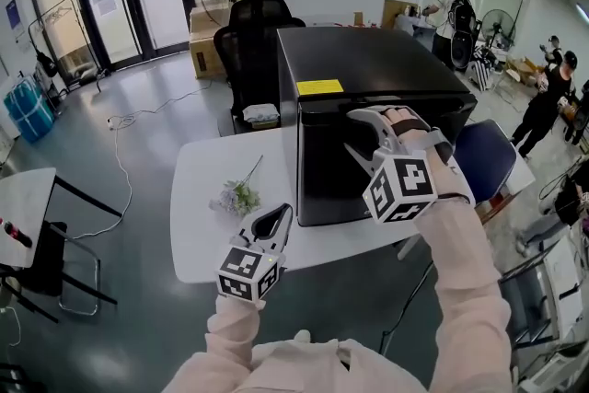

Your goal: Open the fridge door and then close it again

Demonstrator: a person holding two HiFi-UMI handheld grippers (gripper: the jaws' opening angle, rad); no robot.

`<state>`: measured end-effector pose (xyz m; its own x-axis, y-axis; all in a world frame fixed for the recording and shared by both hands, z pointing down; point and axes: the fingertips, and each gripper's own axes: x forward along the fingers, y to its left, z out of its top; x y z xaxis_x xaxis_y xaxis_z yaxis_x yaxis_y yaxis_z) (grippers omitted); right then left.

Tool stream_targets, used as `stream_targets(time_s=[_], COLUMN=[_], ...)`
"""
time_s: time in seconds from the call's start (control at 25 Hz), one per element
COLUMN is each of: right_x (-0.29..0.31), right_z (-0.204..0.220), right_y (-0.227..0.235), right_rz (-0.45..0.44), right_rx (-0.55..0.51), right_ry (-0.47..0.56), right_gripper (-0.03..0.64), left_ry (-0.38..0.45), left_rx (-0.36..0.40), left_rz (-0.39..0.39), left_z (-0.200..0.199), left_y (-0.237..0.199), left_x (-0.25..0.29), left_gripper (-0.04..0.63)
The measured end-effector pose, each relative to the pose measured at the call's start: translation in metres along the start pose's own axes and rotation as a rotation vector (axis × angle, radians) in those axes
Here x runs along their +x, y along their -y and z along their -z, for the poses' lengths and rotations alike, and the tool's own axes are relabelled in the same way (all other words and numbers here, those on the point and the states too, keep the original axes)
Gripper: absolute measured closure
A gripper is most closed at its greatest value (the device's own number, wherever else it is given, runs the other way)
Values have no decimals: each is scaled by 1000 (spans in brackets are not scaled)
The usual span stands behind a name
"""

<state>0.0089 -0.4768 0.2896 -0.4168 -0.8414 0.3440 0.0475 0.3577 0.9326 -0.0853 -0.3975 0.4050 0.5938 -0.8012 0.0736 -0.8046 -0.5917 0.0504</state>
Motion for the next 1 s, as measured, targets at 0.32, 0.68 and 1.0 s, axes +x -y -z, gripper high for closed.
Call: stream_targets(time_s=[0.32, 0.68, 1.0], right_x=[-15, -47, -77], right_z=[4, 10, 34], right_y=[6, 1, -18], right_rz=[76, 143, 152], right_rx=[12, 167, 416], right_ry=[6, 90, 138], right_gripper=[443, 443, 463], left_ry=[12, 20, 20], left_rx=[1, -4, -4], left_rz=[-6, -25, -28], left_z=[-4, -7, -7], left_y=[9, 21, 38], left_x=[-5, -8, -9], left_gripper=[584, 584, 584])
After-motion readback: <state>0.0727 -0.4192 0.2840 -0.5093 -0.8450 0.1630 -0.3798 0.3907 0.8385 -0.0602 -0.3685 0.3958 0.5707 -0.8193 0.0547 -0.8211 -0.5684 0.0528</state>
